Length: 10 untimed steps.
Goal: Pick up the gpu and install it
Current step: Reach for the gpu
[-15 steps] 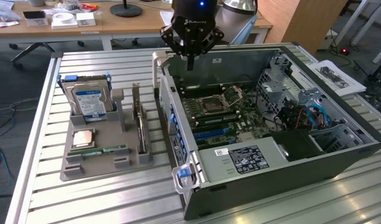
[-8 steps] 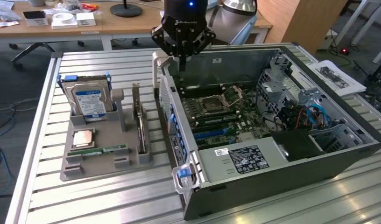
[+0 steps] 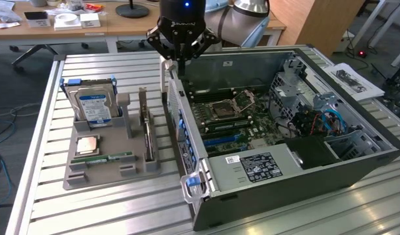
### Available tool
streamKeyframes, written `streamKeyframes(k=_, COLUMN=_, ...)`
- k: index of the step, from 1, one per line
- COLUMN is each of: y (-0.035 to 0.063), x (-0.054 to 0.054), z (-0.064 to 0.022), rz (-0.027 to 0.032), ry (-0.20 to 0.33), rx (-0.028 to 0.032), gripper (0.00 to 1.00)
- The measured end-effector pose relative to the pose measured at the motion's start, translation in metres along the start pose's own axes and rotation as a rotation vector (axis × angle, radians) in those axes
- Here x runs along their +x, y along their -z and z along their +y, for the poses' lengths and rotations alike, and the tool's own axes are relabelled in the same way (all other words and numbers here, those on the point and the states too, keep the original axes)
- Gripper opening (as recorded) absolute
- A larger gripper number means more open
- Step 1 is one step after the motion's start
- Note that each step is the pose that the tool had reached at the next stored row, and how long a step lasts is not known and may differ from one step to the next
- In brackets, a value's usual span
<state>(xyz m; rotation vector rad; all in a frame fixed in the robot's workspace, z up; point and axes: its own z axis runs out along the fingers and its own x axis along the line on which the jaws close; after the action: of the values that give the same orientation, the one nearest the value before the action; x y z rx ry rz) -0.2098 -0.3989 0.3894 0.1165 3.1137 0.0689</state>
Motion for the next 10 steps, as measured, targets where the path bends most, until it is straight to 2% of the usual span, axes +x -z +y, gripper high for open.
streamKeyframes(k=10, y=0.0, x=0.025, z=-0.0019, rz=0.0, ry=0.0, rx=0.0, gripper=0.11)
